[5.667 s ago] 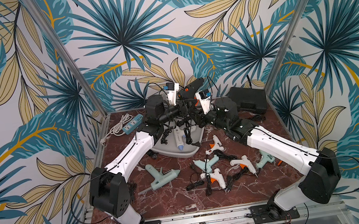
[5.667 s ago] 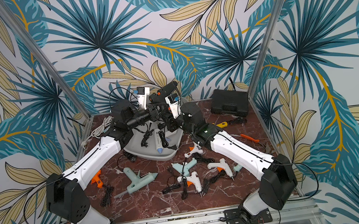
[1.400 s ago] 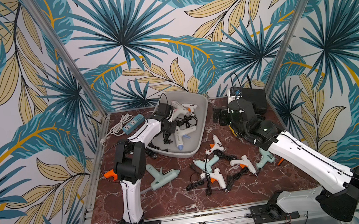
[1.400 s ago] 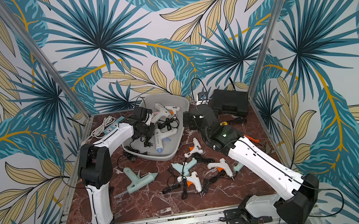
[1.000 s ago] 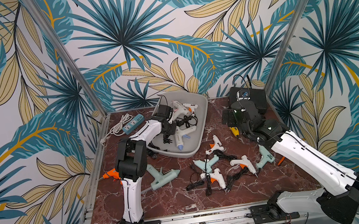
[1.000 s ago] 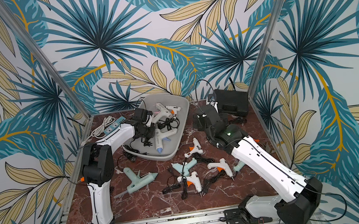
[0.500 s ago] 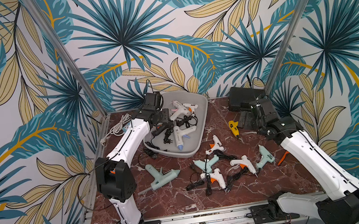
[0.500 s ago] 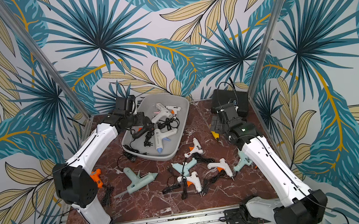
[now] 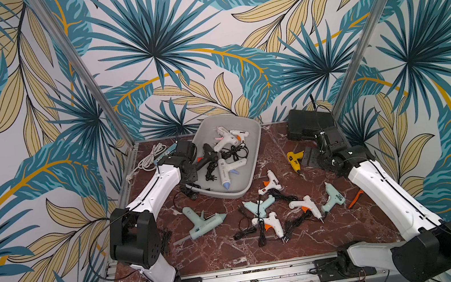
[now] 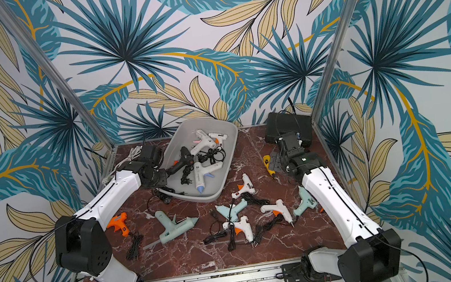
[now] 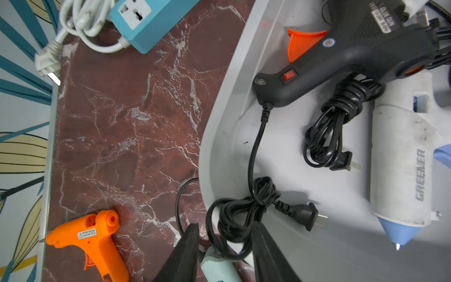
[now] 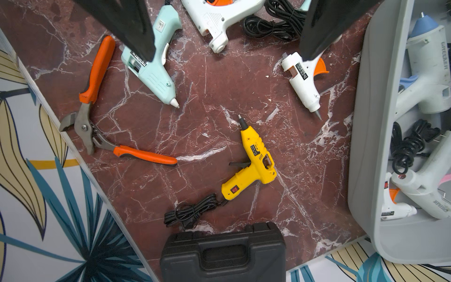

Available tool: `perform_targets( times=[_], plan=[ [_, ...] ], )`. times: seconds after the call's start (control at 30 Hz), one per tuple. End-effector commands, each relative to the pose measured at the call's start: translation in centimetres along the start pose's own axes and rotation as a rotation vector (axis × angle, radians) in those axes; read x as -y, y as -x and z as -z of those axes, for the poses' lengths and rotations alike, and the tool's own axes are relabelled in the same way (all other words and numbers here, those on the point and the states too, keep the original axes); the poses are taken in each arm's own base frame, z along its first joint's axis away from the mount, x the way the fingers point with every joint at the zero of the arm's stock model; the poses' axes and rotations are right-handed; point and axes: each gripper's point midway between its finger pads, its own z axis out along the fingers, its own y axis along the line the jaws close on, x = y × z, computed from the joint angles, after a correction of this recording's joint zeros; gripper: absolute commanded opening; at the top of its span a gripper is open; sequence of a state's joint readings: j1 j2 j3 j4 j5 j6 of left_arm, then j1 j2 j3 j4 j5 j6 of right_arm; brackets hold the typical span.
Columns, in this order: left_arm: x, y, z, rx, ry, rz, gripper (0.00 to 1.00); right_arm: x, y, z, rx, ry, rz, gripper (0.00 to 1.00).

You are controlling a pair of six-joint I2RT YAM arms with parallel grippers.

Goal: Put the hot melt glue gun into the storage box
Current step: Place the hot melt adhesive gun in the storage box.

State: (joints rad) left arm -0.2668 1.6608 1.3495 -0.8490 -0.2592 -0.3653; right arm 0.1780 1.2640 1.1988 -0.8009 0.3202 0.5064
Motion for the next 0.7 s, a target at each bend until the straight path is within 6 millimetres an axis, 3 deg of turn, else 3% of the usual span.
perform_targets(
  times=[0.0,0.37,0.5,0.57,0.67],
  plan=[
    [1.0,0.2,-0.5,0.009,-0.05,0.027,0.4,0.8,-1.3,-0.9,-0.04,-0.04,0.001,0.97],
    [5.2,-0.4,-2.6,-0.042,-0.244,0.048,0.23,0.8,-1.7,-2.3,-0.058,-0.064,-0.002,0.93],
    [6.6,-0.3,-3.3,-0.053,-0.305,0.038,0.11,0.5,-1.4,-2.7,-0.055,-0.059,0.003,0.91],
    [7.1,0.1,-3.4,-0.053,-0.324,0.022,0.12,0.4,-1.3,-3.0,-0.059,-0.064,0.01,0.91],
    [7.6,0.7,-3.7,-0.051,-0.312,-0.009,0.25,0.0,-1.2,-3.8,-0.071,-0.069,0.028,0.91]
  ],
)
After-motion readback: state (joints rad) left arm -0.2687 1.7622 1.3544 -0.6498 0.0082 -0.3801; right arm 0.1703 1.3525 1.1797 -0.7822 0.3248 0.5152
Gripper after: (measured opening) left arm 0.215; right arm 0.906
